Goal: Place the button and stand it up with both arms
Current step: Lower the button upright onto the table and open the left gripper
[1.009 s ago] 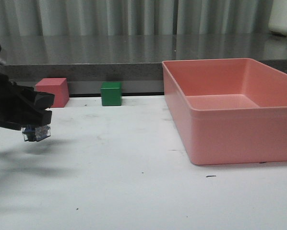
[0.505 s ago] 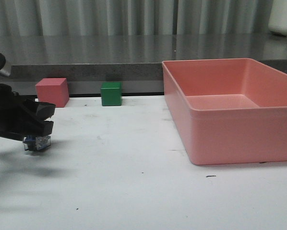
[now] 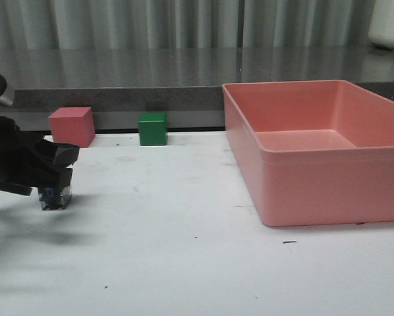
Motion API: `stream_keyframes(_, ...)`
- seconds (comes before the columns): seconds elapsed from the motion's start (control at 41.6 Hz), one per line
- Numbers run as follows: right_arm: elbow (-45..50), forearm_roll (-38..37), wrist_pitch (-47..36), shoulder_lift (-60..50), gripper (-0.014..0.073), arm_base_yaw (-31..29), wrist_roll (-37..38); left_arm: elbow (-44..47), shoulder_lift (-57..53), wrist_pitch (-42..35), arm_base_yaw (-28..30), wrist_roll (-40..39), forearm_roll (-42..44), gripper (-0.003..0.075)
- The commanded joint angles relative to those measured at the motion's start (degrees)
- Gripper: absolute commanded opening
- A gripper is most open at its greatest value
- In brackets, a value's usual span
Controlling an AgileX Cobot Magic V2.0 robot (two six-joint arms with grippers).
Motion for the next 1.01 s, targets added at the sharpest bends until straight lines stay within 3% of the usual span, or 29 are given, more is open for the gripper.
stream_keyframes(0.0,-1.31,0.00,-3.02,0.16,0.0384,-0.37,-0.59,-0.11,-2.00,-5.66,0.03,0.05,-0.40,0.0480)
stream_keyframes(0.312,-1.31,0.00,-3.02,0.16,0.0384,-0.37,-0.59,1.19,-5.89,-4.84,0.03,-1.39,0.10,0.0484)
stream_keyframes(0.505,-1.31,0.00,-3.02,0.16,0.0384,-0.37,-0.59,4.50,-15.22,1.43,0.03,-2.19,0.10,0.0484)
stream_keyframes(0.697,-1.31,0.00,-3.02,0.16,0.0384,-0.37,-0.59,4.64,-26.83,21.76,0.03,-5.69,0.10,0.0481)
stream_keyframes(0.889,-1.31,0.00,-3.02,0.16,0.0384,-0.37,-0.59,4.52,-38.57,40.63,0.03,-15.08,0.47,0.0479)
stream_keyframes(0.985,-1.31,0.00,-3.02,0.16,0.0384,-0.37,-0.59,3.12,-45.32,53.79,-0.77,-15.85,0.47,0.0479)
